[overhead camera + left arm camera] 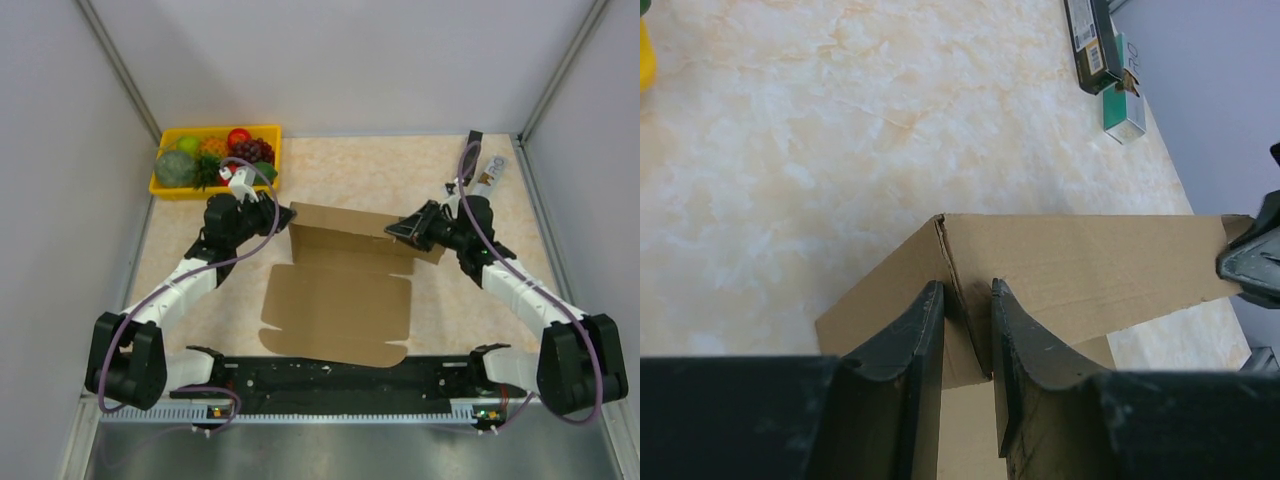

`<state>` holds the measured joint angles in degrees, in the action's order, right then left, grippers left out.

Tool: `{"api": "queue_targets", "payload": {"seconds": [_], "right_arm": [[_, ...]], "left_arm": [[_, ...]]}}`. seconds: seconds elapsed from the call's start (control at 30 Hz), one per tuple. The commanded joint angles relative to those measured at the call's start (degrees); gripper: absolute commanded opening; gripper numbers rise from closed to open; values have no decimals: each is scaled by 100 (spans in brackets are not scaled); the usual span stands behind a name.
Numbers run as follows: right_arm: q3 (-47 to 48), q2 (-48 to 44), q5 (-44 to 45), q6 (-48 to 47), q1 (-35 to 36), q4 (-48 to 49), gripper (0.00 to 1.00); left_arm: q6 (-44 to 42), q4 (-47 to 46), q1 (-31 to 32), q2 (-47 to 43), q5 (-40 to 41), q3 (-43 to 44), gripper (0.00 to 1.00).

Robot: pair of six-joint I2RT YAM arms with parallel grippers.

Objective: Fold the paper box

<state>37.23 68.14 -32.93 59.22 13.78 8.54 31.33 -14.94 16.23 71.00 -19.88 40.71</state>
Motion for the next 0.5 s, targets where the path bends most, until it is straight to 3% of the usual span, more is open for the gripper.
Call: {"api": "queue_targets", "payload": {"seconds": [0.0, 0.1, 0.23, 0.3, 0.47], "right_arm": [[345, 86, -153, -551, -7, -438, 33], [399, -238, 14, -911, -42, -1001, 56], [661, -931, 137, -1761, -95, -1975, 71], [759, -1258, 444, -2106, -226, -2951, 78], [268, -2400, 559, -2529, -911, -3753, 78]], "left_arm": [[-189, 633, 65, 177, -236, -133, 25], [-171, 624, 65, 195, -236, -142, 25], [-93, 580, 65, 151, -271, -177, 26], [-66, 536, 65, 55, -350, -221, 26], [-145, 650, 65, 1, -306, -90, 27]]}}
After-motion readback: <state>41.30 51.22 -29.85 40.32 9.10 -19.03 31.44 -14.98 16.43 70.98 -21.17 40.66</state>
